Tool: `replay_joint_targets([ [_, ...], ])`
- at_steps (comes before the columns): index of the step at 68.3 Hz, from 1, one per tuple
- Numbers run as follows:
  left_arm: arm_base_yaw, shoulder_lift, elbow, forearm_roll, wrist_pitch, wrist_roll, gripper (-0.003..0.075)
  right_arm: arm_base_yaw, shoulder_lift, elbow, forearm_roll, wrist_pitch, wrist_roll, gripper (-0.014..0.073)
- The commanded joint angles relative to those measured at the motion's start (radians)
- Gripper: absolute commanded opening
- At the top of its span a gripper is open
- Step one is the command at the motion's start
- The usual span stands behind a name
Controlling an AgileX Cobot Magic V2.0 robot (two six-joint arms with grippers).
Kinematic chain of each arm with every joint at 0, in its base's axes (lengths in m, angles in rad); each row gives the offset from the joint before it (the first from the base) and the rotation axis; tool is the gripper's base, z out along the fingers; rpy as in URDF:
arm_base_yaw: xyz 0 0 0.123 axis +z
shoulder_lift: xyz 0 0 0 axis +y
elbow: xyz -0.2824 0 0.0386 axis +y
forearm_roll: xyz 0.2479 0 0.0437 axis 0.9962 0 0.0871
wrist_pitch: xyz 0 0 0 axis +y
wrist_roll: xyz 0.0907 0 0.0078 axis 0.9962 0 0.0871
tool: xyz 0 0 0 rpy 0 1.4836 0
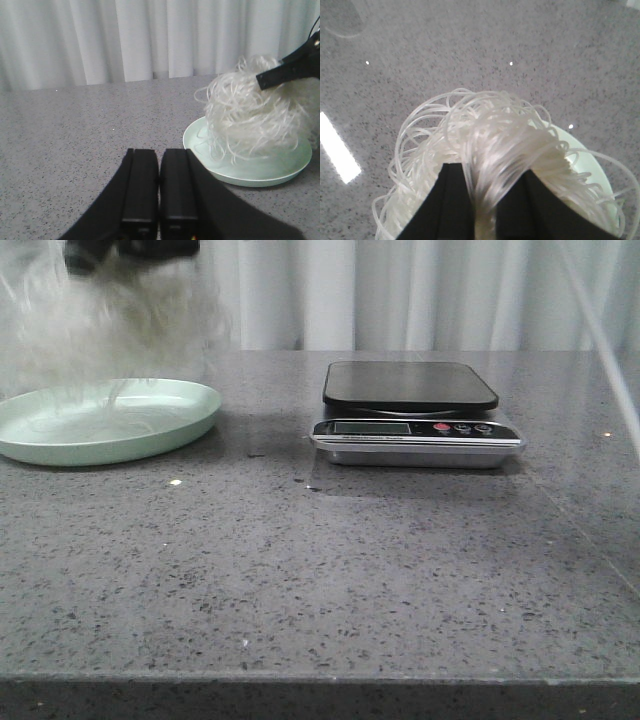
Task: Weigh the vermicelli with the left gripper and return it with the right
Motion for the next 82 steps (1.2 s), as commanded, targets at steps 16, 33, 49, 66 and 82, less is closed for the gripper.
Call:
replay_joint_targets([
  [16, 0.000, 0.011, -0.026, -0.015, -0.077, -0.009, 0.0136, -0.001, -0.005, -0.029, 0.010, -0.095, -0.011, 0.0150],
  [33, 0.000, 0.011, -0.026, -0.015, -0.076, -0.009, 0.0136, -0.001, -0.007, -0.029, 0.010, -0.087, -0.011, 0.0264],
  [49, 0.000, 0.011, -0.026, -0.015, -0.076, -0.009, 0.0136, -0.001, -0.049, -0.029, 0.010, -0.056, -0.011, 0.0488],
  [66, 0.000, 0.011, -0.026, -0.015, -0.076, -0.009, 0.0136, -0.029, -0.175, -0.029, 0.005, 0.041, -0.011, 0.0484],
  [82, 0.000, 0.011, -0.026, -0.015, -0.076, -0.009, 0.0136, -0.170, -0.369, -0.026, -0.004, 0.201, -0.011, 0.0264],
])
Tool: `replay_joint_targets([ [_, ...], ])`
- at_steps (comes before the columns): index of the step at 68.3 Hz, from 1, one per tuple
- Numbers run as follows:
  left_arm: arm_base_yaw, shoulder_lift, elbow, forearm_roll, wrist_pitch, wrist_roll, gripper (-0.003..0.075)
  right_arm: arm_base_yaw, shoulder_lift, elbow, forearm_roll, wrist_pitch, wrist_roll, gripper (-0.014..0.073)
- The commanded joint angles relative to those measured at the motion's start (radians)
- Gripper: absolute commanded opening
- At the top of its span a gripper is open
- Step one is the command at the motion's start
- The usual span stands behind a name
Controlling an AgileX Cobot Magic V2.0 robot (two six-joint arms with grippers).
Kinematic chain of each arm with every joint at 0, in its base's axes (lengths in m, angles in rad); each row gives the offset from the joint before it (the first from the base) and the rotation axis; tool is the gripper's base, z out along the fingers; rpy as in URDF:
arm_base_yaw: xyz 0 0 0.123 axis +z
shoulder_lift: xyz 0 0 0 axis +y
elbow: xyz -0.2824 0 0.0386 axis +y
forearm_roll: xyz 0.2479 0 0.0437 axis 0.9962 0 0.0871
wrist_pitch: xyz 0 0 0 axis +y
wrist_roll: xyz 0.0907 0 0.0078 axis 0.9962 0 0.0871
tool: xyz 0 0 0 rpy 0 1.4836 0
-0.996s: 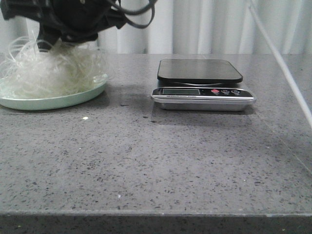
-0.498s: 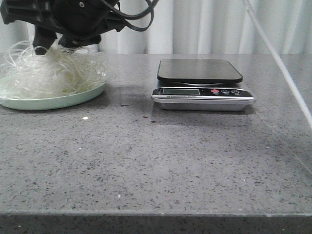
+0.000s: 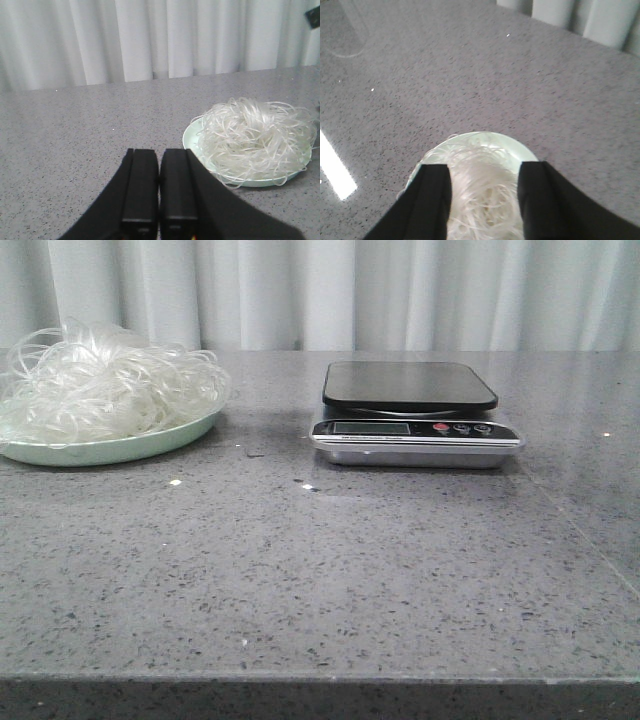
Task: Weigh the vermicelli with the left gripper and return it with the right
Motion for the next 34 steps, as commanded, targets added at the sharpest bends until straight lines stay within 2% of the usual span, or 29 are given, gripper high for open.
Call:
replay_joint_targets([
  [1, 0.000, 0.011, -0.026, -0.015, -0.076, -0.009, 0.0136, -0.081, -0.140, -0.025, -0.009, 0.030, -0.009, 0.0241],
  [6, 0.000, 0.011, -0.026, -0.015, -0.076, -0.009, 0.0136, -0.157, -0.197, -0.024, -0.045, 0.098, -0.009, 0.0139],
  [20, 0.000, 0.011, -0.026, -0.021, -0.076, -0.009, 0.0136, -0.351, -0.374, 0.035, -0.162, 0.192, -0.009, 0.0151],
  [34, 0.000, 0.011, -0.026, -0.170, -0.076, -0.009, 0.0136, -0.525, -0.616, 0.320, -0.185, 0.119, -0.009, 0.0151],
])
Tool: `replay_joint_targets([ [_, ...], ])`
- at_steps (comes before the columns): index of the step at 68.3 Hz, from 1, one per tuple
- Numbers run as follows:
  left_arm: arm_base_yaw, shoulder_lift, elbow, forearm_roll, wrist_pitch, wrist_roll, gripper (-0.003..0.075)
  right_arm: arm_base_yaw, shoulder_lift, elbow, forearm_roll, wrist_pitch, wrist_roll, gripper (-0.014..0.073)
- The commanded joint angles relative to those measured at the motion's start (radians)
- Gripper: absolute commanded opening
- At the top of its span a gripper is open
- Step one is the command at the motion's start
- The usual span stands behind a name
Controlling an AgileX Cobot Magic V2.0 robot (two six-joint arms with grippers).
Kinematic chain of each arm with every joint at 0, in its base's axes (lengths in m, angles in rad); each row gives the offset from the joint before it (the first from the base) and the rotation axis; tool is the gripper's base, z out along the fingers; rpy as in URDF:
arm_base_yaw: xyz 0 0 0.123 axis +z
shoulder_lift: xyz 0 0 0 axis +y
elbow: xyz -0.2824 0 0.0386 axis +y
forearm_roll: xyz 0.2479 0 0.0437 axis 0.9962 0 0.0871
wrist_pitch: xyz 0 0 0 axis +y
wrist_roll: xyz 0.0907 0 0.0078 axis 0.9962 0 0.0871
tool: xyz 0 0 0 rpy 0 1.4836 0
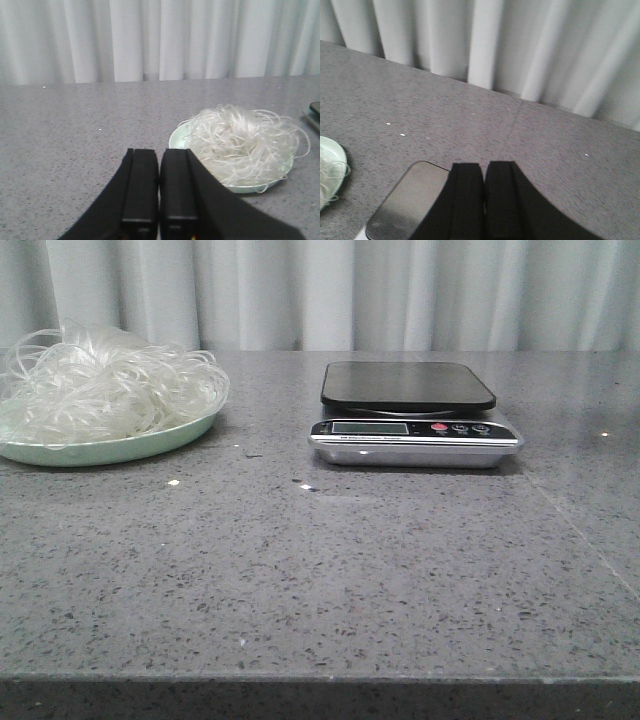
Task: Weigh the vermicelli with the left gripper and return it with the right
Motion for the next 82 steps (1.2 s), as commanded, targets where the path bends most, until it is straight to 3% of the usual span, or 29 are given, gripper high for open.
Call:
replay_joint_targets([
  [1, 0.000, 0.011, -0.026, -0.073, -0.076, -0.009, 0.0136, -0.071, -0.151, 0.141, -0.013, -0.122, -0.009, 0.0151],
  [20, 0.000, 0.011, -0.026, -0.073, -0.105, -0.009, 0.0136, -0.120, -0.539, 0.671, -0.013, -0.439, -0.009, 0.0151],
  [39, 0.000, 0.011, -0.024, -0.035, -0.130, -0.009, 0.0136, -0.120, -0.848, 1.000, -0.013, -0.571, -0.009, 0.0151],
  [54, 0.000, 0.011, -0.024, -0.035, -0.127, -0.009, 0.0136, -0.120, -0.958, 1.085, -0.013, -0.580, -0.009, 0.0151],
  [82, 0.000, 0.011, -0.024, -0.035, -0.127, -0.009, 0.0136, -0.120, -0.959, 1.086, -0.013, -0.577, -0.009, 0.0151],
])
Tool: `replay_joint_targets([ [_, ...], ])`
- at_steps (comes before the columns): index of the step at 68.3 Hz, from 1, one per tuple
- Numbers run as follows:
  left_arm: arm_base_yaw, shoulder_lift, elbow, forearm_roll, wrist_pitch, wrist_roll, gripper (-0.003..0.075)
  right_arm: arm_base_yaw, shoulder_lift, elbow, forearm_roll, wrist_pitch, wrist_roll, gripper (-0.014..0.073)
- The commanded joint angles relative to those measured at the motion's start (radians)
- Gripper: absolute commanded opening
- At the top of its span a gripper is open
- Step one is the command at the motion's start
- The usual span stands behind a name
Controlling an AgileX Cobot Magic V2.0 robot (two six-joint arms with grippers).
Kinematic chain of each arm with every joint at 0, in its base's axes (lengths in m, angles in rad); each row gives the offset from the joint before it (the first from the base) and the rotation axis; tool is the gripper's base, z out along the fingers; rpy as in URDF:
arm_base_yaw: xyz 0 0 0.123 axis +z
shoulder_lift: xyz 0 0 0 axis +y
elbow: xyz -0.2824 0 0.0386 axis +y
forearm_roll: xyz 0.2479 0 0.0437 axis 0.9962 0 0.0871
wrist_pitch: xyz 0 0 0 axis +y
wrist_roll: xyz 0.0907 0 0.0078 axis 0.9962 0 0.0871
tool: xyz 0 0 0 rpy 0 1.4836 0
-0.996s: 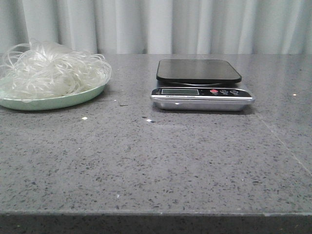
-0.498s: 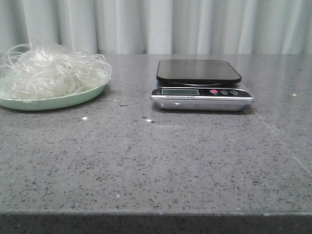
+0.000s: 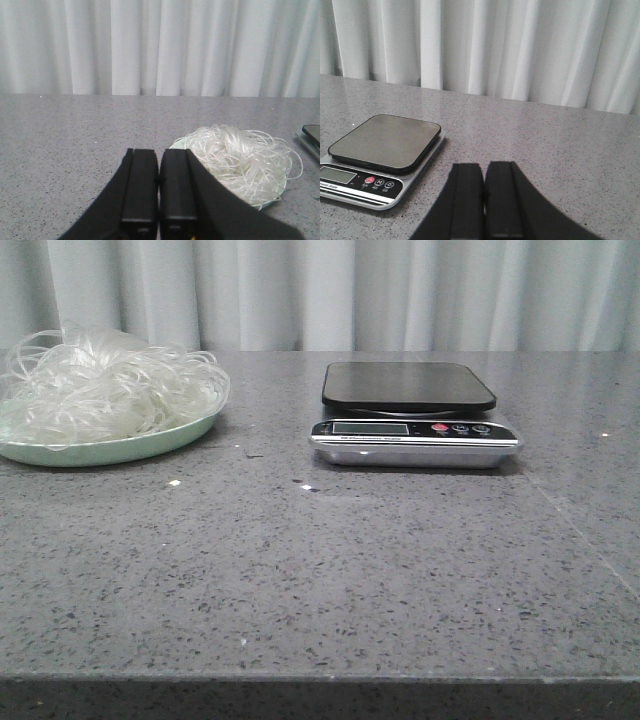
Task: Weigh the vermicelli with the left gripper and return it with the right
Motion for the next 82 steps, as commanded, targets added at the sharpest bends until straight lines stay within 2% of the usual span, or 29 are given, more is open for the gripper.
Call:
replay_joint_targets([
  [1, 0.000, 0.011, -0.025, -0.009, -0.075, -0.009, 0.0136, -0.004, 0.008, -0.029, -0.009, -0.087, -0.009, 0.0151],
  [23, 0.000, 0.011, -0.016, -0.009, -0.072, -0.009, 0.0136, -0.004, 0.008, -0.029, -0.009, -0.087, -0.009, 0.0151],
  [33, -0.024, -0.019, 0.017, 0.151, -0.085, -0.009, 0.0136, -0.004, 0.008, -0.029, -0.009, -0.087, -0.009, 0.0151],
  [40, -0.067, -0.065, 0.046, 0.188, -0.108, -0.009, 0.0136, -0.004, 0.008, -0.029, -0.009, -0.087, -0.009, 0.0151],
  [47, -0.099, -0.101, 0.102, 0.189, -0.155, -0.009, 0.0136, -0.004, 0.008, -0.029, -0.009, -0.087, -0.009, 0.0151],
  [54, -0.089, -0.119, 0.181, 0.182, -0.229, -0.049, 0.0136, -0.004, 0.008, -0.029, -0.009, -0.087, -0.009, 0.0151],
  [69, -0.027, -0.121, 0.369, 0.179, -0.485, -0.054, 0.0136, -0.004, 0.008, -0.029, -0.009, -0.087, -0.009, 0.0151],
  [72, -0.023, -0.129, 0.359, 0.179, -0.412, -0.054, 0.0136, -0.004, 0.008, -0.029, -0.009, -0.086, -0.009, 0.0151],
  [82, -0.021, -0.132, 0.364, 0.173, -0.403, -0.054, 0.0136, -0.004, 0.009, -0.029, -0.009, -0.083, -0.009, 0.0151],
])
